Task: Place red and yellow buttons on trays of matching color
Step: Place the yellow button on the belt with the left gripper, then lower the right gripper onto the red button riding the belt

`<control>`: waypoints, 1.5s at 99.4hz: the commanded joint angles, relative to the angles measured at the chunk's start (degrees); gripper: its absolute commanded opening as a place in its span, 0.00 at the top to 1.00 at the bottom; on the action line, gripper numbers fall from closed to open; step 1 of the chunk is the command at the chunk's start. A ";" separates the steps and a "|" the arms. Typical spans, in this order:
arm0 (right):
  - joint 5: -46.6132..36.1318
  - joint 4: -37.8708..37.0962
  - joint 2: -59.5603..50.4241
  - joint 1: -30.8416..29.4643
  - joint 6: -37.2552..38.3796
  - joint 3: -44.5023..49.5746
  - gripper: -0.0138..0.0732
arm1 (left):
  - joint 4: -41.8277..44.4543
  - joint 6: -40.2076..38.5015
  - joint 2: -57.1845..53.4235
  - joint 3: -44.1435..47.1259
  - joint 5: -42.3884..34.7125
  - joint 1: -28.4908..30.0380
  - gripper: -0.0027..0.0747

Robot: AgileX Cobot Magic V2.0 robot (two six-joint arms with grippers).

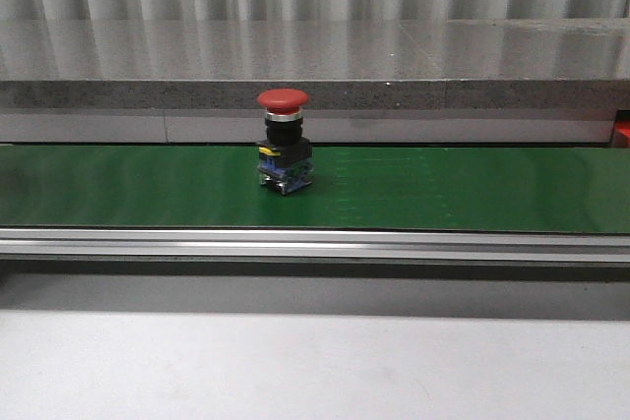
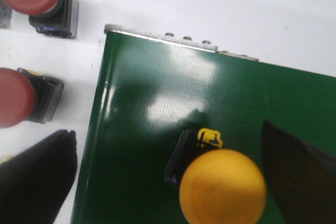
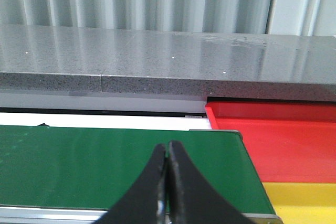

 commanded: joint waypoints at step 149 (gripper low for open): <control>35.15 1.23 33.99 -0.16 0.16 -45.96 0.92 | -1.69 3.38 -68.53 43.38 -23.91 -8.64 0.99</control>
